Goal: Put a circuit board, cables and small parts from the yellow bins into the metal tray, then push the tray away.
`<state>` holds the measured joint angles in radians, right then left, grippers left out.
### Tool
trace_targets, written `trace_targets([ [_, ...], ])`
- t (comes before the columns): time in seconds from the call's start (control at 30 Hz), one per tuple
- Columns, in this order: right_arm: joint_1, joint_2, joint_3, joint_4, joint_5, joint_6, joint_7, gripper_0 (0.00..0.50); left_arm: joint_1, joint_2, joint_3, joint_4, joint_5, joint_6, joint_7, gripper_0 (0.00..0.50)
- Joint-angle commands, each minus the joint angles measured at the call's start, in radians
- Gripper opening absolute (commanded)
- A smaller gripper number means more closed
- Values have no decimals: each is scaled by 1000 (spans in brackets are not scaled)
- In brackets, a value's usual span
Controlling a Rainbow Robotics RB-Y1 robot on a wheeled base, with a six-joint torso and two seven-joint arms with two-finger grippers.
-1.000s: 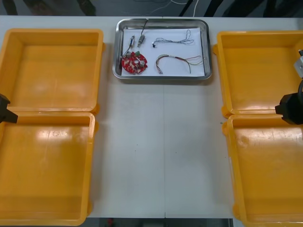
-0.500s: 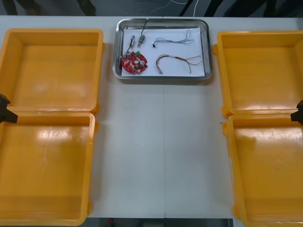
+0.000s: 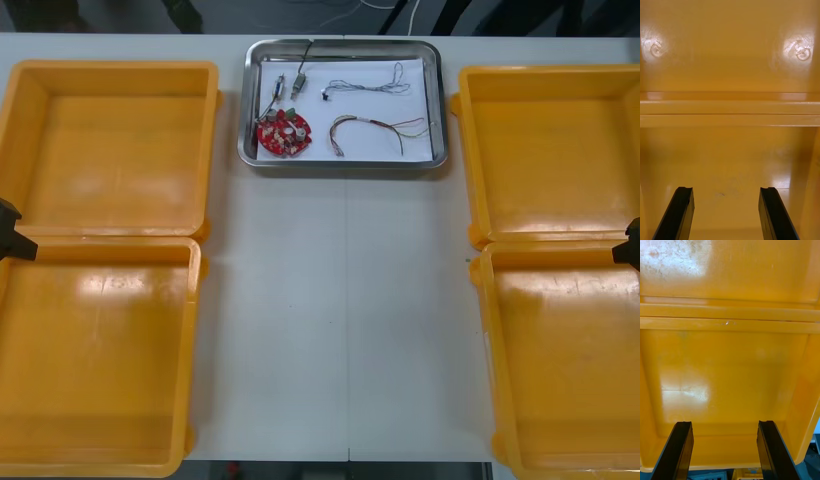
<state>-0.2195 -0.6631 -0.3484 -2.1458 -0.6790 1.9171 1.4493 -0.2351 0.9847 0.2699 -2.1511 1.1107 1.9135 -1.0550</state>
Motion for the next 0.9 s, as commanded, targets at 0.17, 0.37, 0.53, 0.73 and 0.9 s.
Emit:
trace_targets([
  [0.17,14,-39,-20,-8,-14,3,-4,500,13,46,31,-23,8,6,17,500],
  [0.37,14,-39,-20,-8,-14,3,-4,500,13,46,31,-23,8,6,17,500],
  [0.53,14,-39,-20,-8,-14,3,-4,500,13,46,31,-23,8,6,17,500],
  [0.73,14,-39,-20,-8,-14,3,-4,500,13,46,31,-23,8,6,17,500],
  [0.9,14,-39,-20,-8,-14,3,-4,500,13,46,31,-23,8,6,17,500],
])
